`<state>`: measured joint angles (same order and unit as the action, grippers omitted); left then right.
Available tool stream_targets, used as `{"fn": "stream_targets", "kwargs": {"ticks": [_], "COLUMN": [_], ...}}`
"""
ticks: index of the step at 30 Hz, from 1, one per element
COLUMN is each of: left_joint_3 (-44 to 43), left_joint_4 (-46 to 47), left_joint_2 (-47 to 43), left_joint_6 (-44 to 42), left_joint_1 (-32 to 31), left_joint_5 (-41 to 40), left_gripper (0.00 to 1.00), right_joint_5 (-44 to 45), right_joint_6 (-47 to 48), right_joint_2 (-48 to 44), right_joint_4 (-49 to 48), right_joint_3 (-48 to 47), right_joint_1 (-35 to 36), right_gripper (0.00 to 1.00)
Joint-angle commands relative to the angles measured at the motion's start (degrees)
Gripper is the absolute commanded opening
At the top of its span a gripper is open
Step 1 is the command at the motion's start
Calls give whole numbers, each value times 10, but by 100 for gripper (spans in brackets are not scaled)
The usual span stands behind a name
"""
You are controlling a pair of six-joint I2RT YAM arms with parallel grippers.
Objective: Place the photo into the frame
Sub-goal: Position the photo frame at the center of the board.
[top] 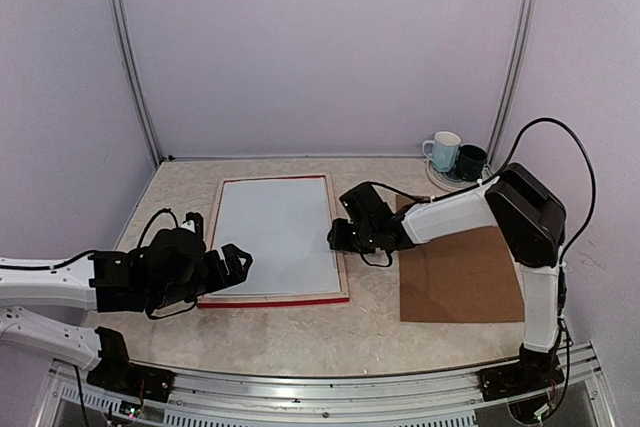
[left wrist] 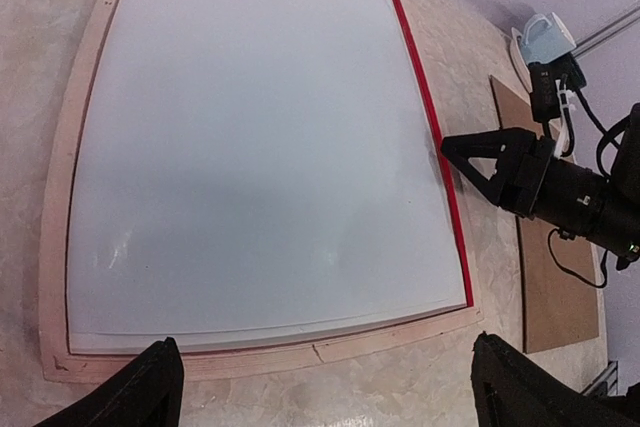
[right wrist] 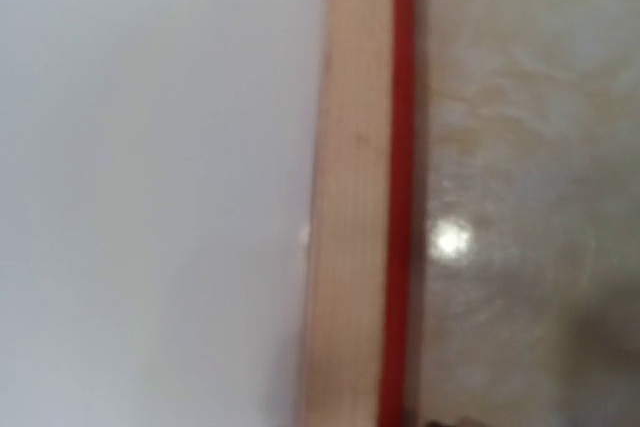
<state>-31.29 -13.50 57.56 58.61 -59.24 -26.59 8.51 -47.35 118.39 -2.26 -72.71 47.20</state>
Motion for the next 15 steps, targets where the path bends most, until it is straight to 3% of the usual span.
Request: {"fn": "stream_targets", "kwargs": {"ticks": [1,7,15], "left_joint_3": [-24,-68,-158], "left_joint_4": [-8,3,59], "left_joint_2": [-10,6,113], "left_joint_6": [-23,-66,-138], "left_joint_1": [-3,-3,-10], "left_joint_5": [-4,-11,28], "left_gripper": [99,99,99], "right_joint_5": [19,88,102], "right_joint_6": [26,60,92], "right_joint_2": [-44,-151,-329], "right_joint_4": [35,90,144], "right_joint_3": [6,57,175], "right_joint_1": [1,-6,-66], "right_gripper": [54,99,99]}}
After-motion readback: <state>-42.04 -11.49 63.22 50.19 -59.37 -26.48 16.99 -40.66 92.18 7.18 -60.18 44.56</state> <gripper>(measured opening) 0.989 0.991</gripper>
